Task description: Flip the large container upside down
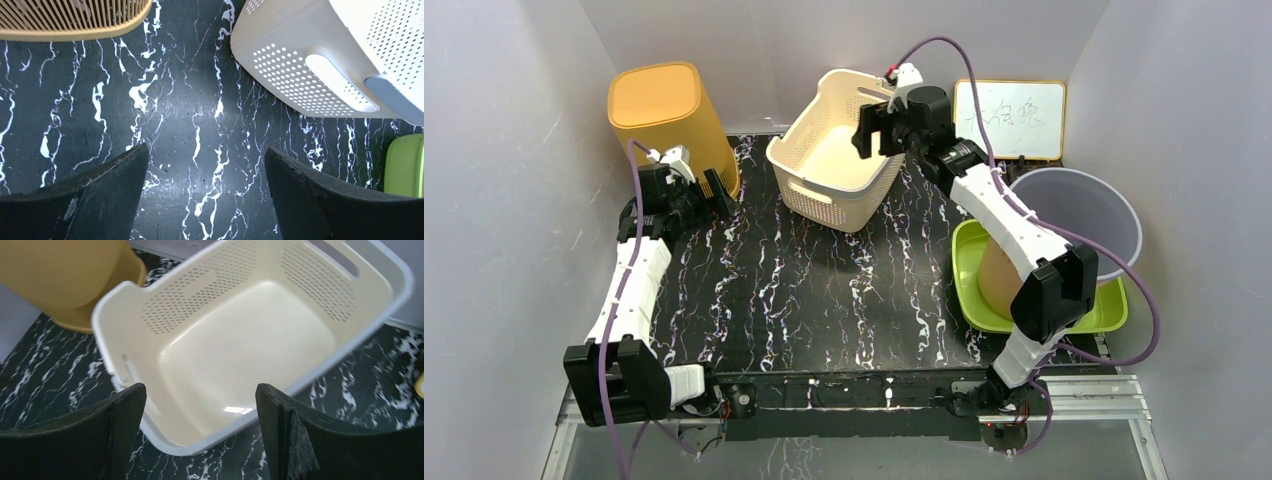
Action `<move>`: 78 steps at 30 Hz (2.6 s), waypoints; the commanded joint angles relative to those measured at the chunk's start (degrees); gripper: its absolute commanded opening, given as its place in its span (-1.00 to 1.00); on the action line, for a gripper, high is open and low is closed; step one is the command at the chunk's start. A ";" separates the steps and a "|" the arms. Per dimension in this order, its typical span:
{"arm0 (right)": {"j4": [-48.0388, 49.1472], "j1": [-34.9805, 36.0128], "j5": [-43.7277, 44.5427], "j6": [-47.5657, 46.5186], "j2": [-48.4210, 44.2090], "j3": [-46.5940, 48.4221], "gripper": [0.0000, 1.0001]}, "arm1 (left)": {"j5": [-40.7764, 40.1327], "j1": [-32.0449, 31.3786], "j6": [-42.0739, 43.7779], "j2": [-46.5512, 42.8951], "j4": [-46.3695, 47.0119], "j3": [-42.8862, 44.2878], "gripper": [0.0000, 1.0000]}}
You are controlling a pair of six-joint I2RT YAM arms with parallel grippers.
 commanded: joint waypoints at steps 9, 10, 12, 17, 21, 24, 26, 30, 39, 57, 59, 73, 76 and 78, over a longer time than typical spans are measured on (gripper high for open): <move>-9.87 6.10 -21.66 -13.25 14.72 16.90 0.46 | -1.02 0.18 -1.34 -3.94 -6.28 -0.25 0.68; -10.12 6.62 -21.94 -13.78 15.34 17.39 0.46 | -1.13 0.22 -1.20 -4.02 -6.36 -0.36 0.68; -10.74 7.64 -22.22 -15.04 16.22 18.08 0.45 | -0.84 0.15 -0.88 -3.84 -6.48 -0.60 0.68; -11.30 9.47 -21.99 -17.12 16.68 17.21 0.45 | -1.21 0.13 -0.38 -3.81 -6.45 -1.61 0.68; -11.39 10.13 -18.68 -17.10 17.37 15.44 0.45 | -1.24 0.16 -0.20 -4.06 -6.06 -2.69 0.68; -11.65 10.63 -15.58 -16.72 18.48 14.93 0.37 | -1.38 0.21 -0.33 -4.65 -6.06 -2.97 0.68; -11.56 11.15 -12.36 -16.59 19.06 14.97 0.27 | -1.80 0.20 -0.29 -5.09 -6.46 -2.60 0.68; -9.92 12.10 -7.53 -16.22 19.48 14.78 0.08 | -2.47 0.21 0.01 -6.14 -7.81 -0.77 0.68; -9.06 13.35 -5.29 -17.00 21.82 14.16 0.10 | -2.41 0.13 0.58 -8.33 -11.53 3.91 0.68; -3.87 14.09 -19.89 -6.14 17.00 19.47 -1.00 | -9.54 0.24 2.52 -9.85 -21.27 26.13 0.71; 0.81 14.15 -24.21 -0.78 15.27 18.56 -1.00 | -11.69 0.27 2.25 -9.97 -21.80 29.68 0.71; 45.07 16.66 -31.17 37.85 5.05 2.80 -1.00 | -15.85 0.13 -2.92 -8.26 -23.31 52.62 0.71; 51.79 18.04 -28.68 42.86 3.51 -1.16 -1.00 | -16.55 0.06 -2.93 -8.62 -23.93 54.59 0.71; 54.77 19.11 -27.26 45.00 2.16 -2.83 -1.00 | -16.88 -0.13 -3.09 -9.11 -23.85 55.11 0.71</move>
